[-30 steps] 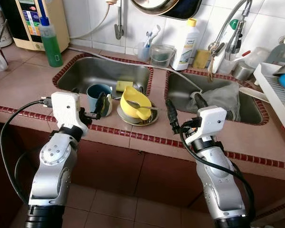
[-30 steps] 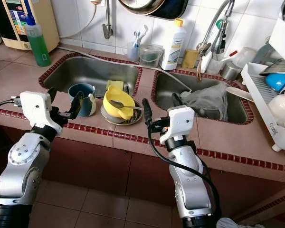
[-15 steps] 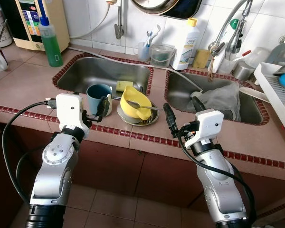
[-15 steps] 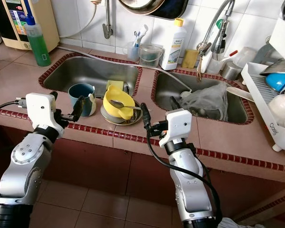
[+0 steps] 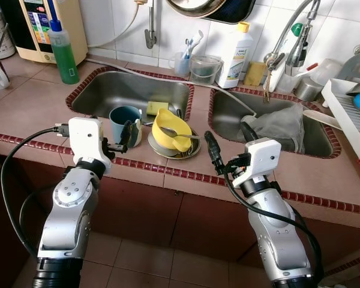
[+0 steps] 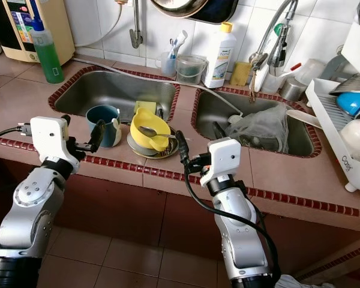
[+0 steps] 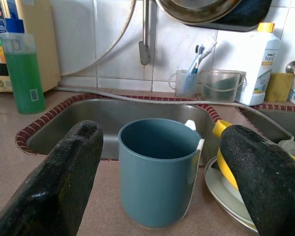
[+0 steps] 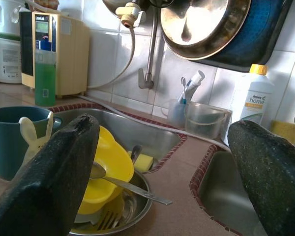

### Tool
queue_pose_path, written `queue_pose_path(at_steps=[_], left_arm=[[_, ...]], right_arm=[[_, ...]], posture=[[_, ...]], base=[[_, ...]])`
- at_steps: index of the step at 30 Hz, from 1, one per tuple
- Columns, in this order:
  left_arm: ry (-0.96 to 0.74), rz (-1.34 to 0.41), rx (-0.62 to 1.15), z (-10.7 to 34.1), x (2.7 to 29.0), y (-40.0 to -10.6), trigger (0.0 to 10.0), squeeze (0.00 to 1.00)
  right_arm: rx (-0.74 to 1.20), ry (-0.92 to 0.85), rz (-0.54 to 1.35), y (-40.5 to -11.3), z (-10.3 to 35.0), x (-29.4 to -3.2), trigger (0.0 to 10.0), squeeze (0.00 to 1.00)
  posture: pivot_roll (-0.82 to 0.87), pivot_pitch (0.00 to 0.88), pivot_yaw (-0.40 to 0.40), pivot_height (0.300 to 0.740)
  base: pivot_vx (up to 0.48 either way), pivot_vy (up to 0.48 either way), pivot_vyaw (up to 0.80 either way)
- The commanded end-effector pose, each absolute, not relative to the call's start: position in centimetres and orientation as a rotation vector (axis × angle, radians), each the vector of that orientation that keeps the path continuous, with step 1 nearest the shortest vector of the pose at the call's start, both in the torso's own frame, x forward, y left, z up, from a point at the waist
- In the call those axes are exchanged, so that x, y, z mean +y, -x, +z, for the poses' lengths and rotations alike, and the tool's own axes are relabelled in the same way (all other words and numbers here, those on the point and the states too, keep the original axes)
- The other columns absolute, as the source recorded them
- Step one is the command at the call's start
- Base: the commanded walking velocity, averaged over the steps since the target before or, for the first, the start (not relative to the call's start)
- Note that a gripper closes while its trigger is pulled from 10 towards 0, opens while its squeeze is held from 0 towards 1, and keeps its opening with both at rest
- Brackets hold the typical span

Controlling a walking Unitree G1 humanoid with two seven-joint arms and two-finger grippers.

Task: Kitchen organization

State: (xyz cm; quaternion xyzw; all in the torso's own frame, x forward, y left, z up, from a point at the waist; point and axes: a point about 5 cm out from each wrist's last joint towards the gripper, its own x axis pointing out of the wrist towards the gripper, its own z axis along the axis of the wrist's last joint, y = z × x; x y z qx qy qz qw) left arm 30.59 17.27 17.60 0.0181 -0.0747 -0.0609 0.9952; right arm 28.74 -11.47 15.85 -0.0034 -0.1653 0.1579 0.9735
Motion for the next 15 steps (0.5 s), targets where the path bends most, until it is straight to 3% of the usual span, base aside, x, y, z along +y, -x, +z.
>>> queue_pose_path(at_steps=[1, 8, 15], left_arm=[[-0.036, -0.124, -0.153, 17.91, 17.11, -30.68, 10.0, 0.00], [-0.031, -0.128, -0.154, 17.95, 17.04, -30.71, 10.0, 0.00], [-0.025, -0.132, -0.157, 18.05, 17.01, -30.71, 10.0, 0.00]], right_arm=[[-0.361, 0.013, 0.329, -28.58, 16.44, -11.52, 10.0, 0.00], [-0.362, 0.011, 0.334, -28.51, 16.41, -11.41, 10.0, 0.00], [-0.364, 0.010, 0.336, -28.50, 16.43, -11.37, 10.0, 0.00]], posture=[[0.08, 0.000, -0.069, 0.740], [0.08, 0.000, -0.068, 0.740], [0.09, 0.000, -0.065, 0.740]], base=[[0.000, 0.000, 0.00], [0.000, 0.000, 0.00], [0.302, 0.000, 0.00]])
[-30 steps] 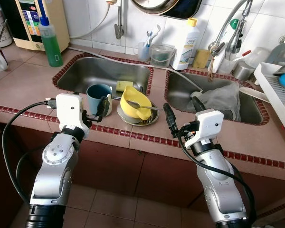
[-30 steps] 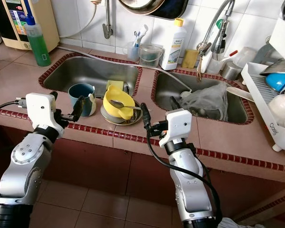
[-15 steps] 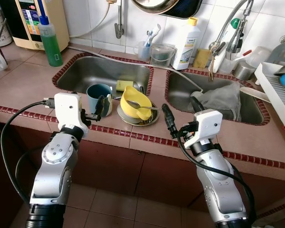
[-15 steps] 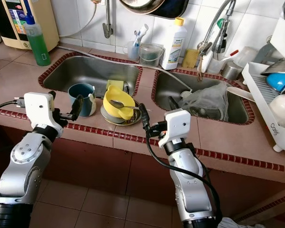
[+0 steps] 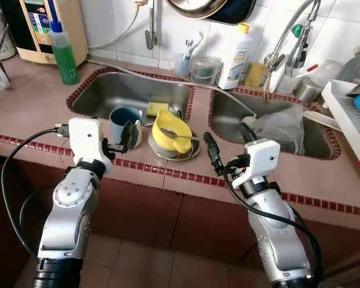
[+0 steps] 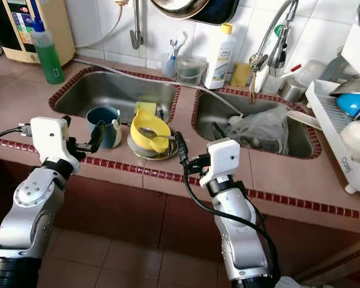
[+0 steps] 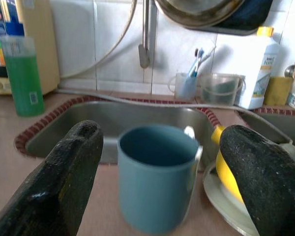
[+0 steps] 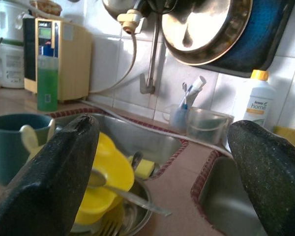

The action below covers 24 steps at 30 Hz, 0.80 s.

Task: Kitchen organization

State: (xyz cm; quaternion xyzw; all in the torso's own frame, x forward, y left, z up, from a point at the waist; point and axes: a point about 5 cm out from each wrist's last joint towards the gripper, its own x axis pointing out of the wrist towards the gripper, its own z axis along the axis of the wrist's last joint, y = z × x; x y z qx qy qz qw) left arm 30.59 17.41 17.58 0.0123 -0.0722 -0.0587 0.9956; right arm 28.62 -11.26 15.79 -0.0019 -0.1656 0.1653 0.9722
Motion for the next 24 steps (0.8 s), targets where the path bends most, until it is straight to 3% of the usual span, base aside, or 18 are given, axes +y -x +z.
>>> queue_pose_path(at_steps=[1, 10, 17, 24], left_arm=[[-0.024, -0.132, -0.157, 18.1, 17.0, -30.7, 10.0, 0.00], [-0.023, -0.125, -0.154, 18.0, 17.1, -30.6, 10.0, 0.00], [0.096, -0.063, -0.202, 19.7, 17.8, -30.8, 10.0, 0.00], [0.110, -0.096, -0.238, 22.2, 17.8, -31.0, 10.0, 0.00]], right_arm=[[-0.364, 0.009, 0.336, -28.5, 16.4, -11.4, 10.0, 0.00], [-0.359, 0.008, 0.337, -28.4, 16.3, -11.3, 10.0, 0.00], [-0.360, 0.008, 0.336, -28.4, 16.3, -11.4, 10.0, 0.00], [-0.358, 0.005, 0.335, -28.3, 16.3, -11.3, 10.0, 0.00]], posture=[[0.09, 0.000, -0.065, 0.740], [0.09, 0.000, -0.067, 0.740], [0.09, 0.000, -0.064, 0.740], [0.09, 0.000, -0.060, 0.740]], base=[[0.334, 0.000, 0.00], [0.326, 0.000, 0.00], [0.000, 0.000, 0.00], [0.000, 0.000, 0.00]])
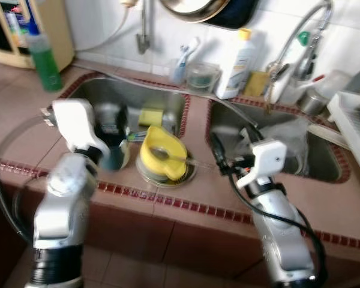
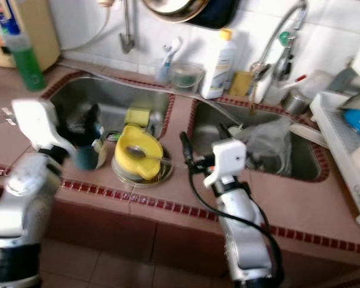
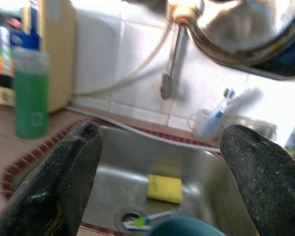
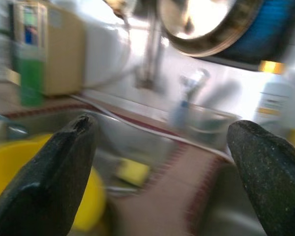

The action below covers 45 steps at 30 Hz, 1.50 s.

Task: Kitchen organization

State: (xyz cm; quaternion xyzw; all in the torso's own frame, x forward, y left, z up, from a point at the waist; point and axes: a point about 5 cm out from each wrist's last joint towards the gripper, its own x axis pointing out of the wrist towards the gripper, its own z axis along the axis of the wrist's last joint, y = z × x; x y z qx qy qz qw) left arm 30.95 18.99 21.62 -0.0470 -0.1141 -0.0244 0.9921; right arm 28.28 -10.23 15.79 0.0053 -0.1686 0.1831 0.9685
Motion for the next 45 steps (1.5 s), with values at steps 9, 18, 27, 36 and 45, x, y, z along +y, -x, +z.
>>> queue_pose_path(at_steps=[9, 18, 27, 36, 45], left_arm=[[0.110, -0.096, -0.238, 22.2, 17.8, -31.0, 10.0, 0.00], [0.110, -0.096, -0.238, 22.2, 17.8, -31.0, 10.0, 0.00], [0.110, -0.096, -0.238, 22.2, 17.8, -31.0, 10.0, 0.00], [-0.019, -0.166, -0.103, 23.1, 17.4, -32.5, 10.0, 0.00], [-0.010, -0.216, -0.139, 23.0, 16.6, -32.0, 10.0, 0.00]], right_arm=[[-0.358, 0.005, 0.335, -28.3, 16.3, -11.3, 10.0, 0.00], [-0.358, 0.005, 0.335, -28.3, 16.3, -11.3, 10.0, 0.00], [-0.358, 0.005, 0.335, -28.3, 16.3, -11.3, 10.0, 0.00], [-0.416, 0.010, 0.385, -27.4, 18.0, -10.6, 10.0, 0.00], [-0.429, 0.001, 0.344, -27.7, 18.6, -11.1, 10.0, 0.00]], posture=[[0.09, 0.000, -0.060, 0.740], [0.09, 0.000, -0.060, 0.740], [0.09, 0.000, -0.060, 0.740], [0.08, 0.000, -0.033, 0.740], [0.08, 0.000, -0.036, 0.740]], base=[[0.000, 0.000, 0.00], [0.000, 0.000, 0.00], [0.000, 0.000, 0.00], [0.000, 0.000, 0.00], [0.000, 0.000, 0.00]])
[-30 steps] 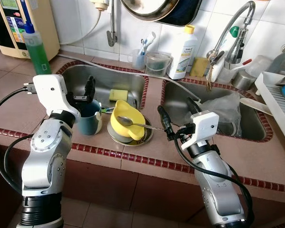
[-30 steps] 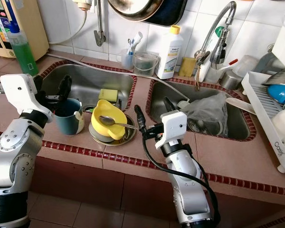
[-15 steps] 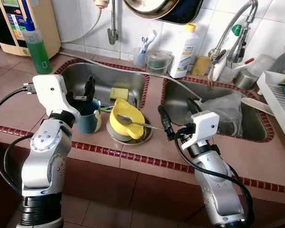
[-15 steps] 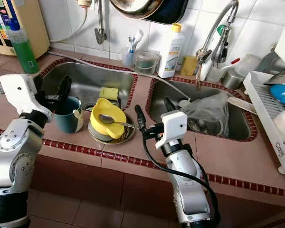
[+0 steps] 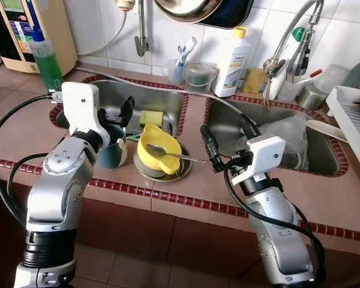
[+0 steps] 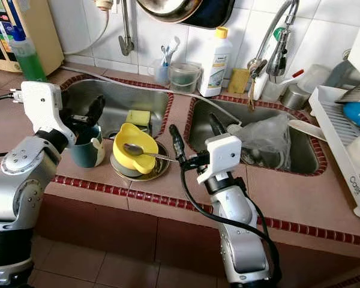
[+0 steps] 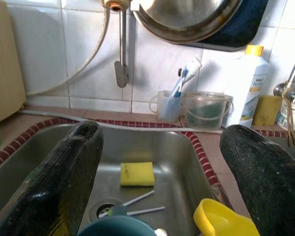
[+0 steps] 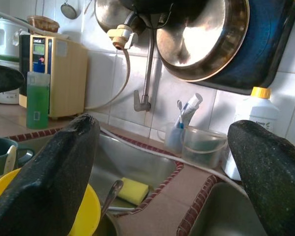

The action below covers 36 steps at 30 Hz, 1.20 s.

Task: Kitchen organization

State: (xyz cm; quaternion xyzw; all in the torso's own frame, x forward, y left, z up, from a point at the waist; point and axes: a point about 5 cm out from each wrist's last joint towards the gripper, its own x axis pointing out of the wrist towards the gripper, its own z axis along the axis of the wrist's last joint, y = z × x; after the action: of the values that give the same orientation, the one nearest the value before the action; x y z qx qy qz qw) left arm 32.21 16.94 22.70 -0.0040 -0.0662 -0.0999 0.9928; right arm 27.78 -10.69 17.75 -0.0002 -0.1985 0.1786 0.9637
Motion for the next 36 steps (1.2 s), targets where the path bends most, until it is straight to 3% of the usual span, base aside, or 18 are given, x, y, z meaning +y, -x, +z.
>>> queue_pose_path(at_steps=[1, 9, 15, 36], left_arm=[[-0.012, -0.214, -0.129, 22.9, 16.6, -32.1, 10.0, 0.00], [0.007, -0.181, -0.146, 22.8, 17.1, -32.3, 10.0, 0.00], [-0.015, -0.144, -0.047, 21.9, 17.3, -32.8, 10.0, 0.00], [-0.091, 0.020, 0.103, 22.0, 21.0, -35.5, 10.0, 0.00]], right_arm=[[-0.430, 0.002, 0.344, -27.7, 18.6, -11.1, 10.0, 0.00], [-0.427, 0.012, 0.332, -27.8, 18.5, -11.3, 10.0, 0.00], [-0.427, 0.016, 0.341, -27.8, 18.6, -11.2, 10.0, 0.00], [-0.398, 0.032, 0.530, -25.8, 18.6, -9.4, 10.0, 0.00]], posture=[[0.08, 0.000, -0.036, 0.740], [0.07, 0.000, -0.038, 0.740], [0.07, 0.000, -0.040, 0.740], [0.05, 0.000, -0.021, 0.740]], base=[[0.000, 0.000, 0.00], [0.000, 0.000, 0.00], [0.000, 0.000, 0.00], [0.000, 0.000, 0.00]])
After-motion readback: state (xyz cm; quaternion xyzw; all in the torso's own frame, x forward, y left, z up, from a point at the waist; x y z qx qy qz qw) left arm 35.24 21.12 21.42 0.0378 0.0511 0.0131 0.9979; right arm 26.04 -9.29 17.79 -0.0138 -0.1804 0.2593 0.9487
